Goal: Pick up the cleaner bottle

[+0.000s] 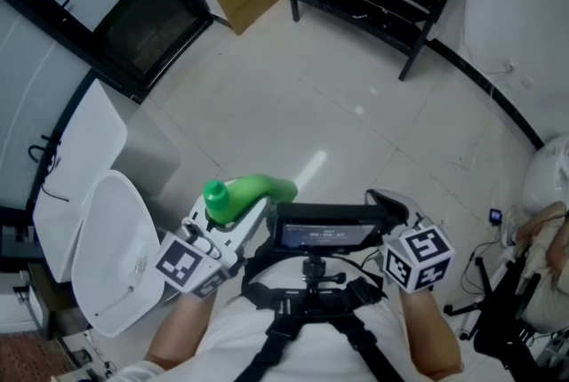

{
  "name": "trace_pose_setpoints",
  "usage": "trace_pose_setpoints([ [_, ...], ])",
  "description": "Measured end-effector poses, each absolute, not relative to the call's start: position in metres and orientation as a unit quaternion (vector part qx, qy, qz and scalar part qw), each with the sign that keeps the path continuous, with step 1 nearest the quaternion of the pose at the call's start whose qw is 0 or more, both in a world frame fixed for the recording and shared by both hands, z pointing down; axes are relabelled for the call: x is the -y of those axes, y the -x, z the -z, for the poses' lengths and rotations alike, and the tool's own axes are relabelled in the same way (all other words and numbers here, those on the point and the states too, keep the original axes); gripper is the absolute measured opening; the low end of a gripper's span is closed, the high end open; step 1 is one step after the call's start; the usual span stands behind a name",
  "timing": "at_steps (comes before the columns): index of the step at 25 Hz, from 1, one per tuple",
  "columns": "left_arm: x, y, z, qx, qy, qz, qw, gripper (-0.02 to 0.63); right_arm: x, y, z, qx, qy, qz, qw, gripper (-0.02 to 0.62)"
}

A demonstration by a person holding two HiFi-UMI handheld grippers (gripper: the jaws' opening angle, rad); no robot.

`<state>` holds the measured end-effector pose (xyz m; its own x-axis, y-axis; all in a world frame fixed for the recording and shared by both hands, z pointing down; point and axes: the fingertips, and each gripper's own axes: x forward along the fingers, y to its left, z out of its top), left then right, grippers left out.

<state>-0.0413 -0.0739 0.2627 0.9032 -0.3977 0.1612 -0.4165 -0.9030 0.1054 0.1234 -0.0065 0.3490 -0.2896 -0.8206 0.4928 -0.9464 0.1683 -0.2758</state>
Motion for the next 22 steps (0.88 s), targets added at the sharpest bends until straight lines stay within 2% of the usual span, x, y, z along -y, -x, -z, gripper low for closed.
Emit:
trace_pose_setpoints([
  [11,0.118,0.063,-0.266,0.187,-0.976,-0.089,0.073,0.158,0.045,-0.146,-0.340,0.698,-0.656,-0.263,0.113,0.003],
  [22,0.170,0.075,-0.260,0.166,-0.981,-0.077,0.061,0.158,0.081,-0.134,-0.326,0.670,-0.690,-0.250,0.110,0.003],
])
